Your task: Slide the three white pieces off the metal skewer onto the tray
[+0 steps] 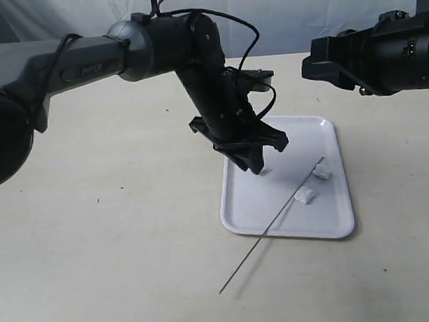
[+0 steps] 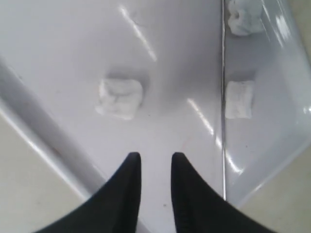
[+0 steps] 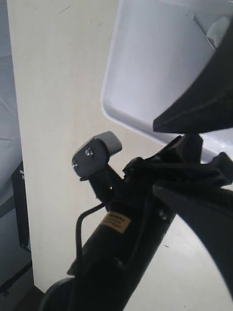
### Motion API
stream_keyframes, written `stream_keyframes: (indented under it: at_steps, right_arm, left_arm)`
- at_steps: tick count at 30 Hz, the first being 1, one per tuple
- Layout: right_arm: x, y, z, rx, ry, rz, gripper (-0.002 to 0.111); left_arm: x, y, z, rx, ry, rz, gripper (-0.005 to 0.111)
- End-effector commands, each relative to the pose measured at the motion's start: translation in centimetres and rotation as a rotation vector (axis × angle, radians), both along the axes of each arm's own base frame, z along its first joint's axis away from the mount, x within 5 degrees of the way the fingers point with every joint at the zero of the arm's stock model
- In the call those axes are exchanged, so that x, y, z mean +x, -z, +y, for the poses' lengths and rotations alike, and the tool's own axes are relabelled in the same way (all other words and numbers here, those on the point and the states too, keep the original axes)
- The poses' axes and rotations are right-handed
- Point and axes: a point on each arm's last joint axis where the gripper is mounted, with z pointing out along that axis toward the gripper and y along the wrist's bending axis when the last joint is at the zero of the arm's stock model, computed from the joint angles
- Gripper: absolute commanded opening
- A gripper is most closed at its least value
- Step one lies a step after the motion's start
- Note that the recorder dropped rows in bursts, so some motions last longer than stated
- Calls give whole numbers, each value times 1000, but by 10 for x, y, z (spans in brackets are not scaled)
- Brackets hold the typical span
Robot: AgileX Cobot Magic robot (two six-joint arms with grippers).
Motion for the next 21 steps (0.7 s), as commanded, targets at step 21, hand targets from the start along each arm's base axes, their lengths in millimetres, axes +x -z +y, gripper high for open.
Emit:
stream_keyframes:
  at_steps: [21]
  right_arm:
    - [-23, -11, -17, -198, -46, -79, -1]
  left_arm:
    - [-73, -156, 146, 130, -252, -509, 0]
